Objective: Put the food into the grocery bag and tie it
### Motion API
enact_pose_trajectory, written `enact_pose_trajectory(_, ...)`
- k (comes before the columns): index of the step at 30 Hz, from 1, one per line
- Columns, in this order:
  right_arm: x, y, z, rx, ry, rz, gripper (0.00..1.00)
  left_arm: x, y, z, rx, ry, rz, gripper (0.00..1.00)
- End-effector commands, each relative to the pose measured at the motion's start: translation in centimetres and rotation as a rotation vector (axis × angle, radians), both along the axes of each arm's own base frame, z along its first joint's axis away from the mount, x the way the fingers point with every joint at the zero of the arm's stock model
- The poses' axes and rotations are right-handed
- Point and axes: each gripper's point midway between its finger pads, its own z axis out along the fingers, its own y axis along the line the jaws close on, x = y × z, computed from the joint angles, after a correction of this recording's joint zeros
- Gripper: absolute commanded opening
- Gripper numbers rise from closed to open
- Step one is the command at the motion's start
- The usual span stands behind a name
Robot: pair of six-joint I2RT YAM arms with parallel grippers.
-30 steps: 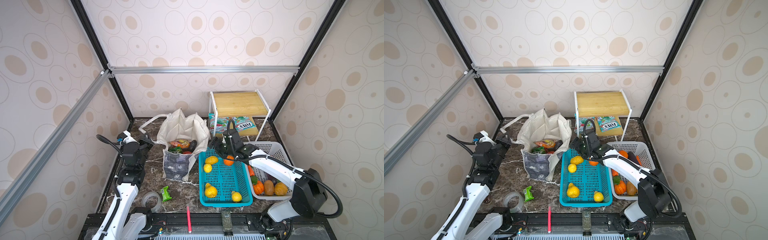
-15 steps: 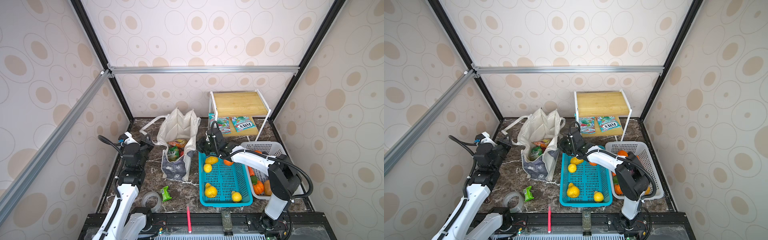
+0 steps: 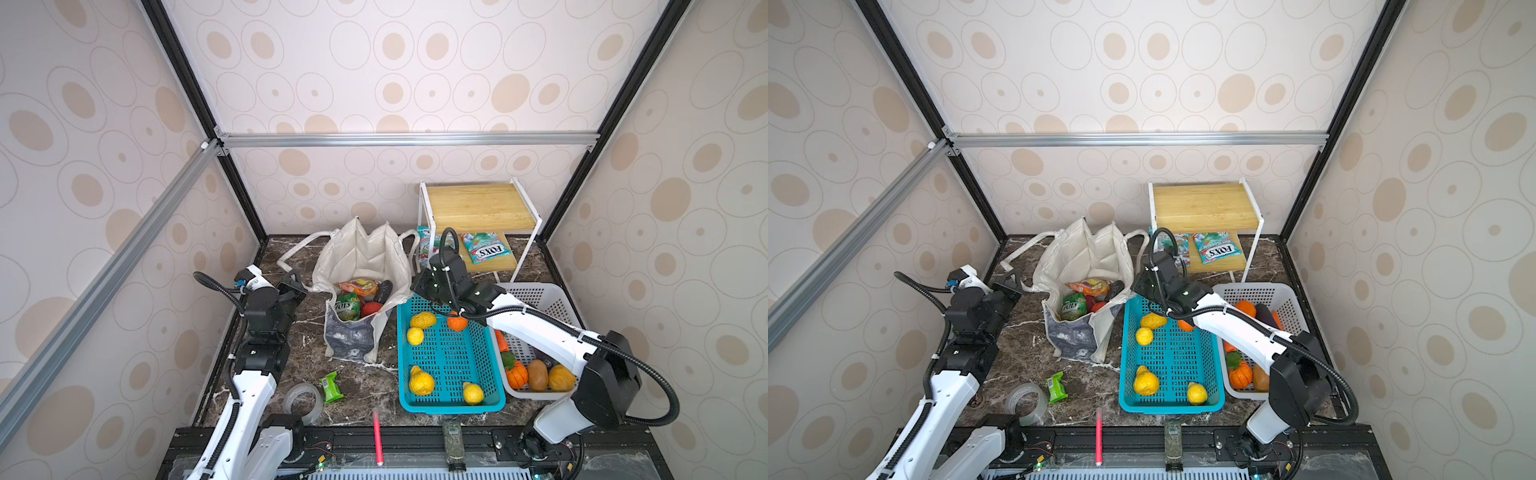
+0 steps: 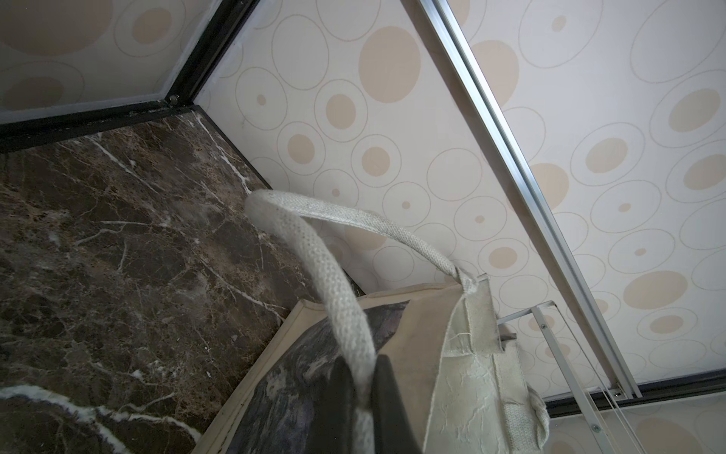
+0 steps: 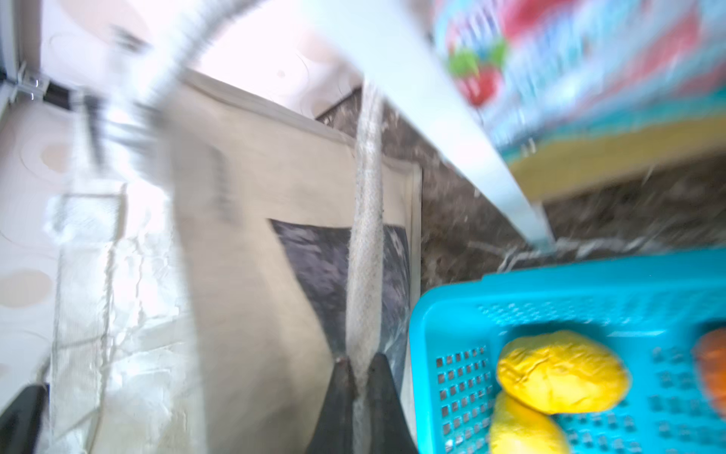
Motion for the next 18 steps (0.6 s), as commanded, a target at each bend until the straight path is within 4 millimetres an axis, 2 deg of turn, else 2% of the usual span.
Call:
enact_pose_trajectory(1,-1.0,-3.5,1.3,-0.332,-0.101,-0.014,0.0,-0.4,0.0,4.7,0.082,-0.088,-0.014,0.0)
enact_pose_trajectory(5,-0.7,-2.3,4.3,-0.384,-0.23,0.074,0.0,0.1,-1.6,7.4,0.202,-0.122,-0.094,0.03)
enact_pose_trajectory(8,-0.6,-0.4,6.0,-0.393,-0.309,0.183,0.0,0.8,-4.4,8.6,0.296,-0.15,-0.198,0.02)
enact_pose_trajectory(13,-1.0,2.6,6.7,-0.354,-0.367,0.335,0.0,2.0,-10.3,8.7,0.452,-0.139,-0.384,0.0)
enact_pose_trajectory(18,-2.0,5.6,6.1,-0.267,-0.395,0.482,0.0,1.6,-16.4,9.0,0.597,-0.189,-0.59,0.0)
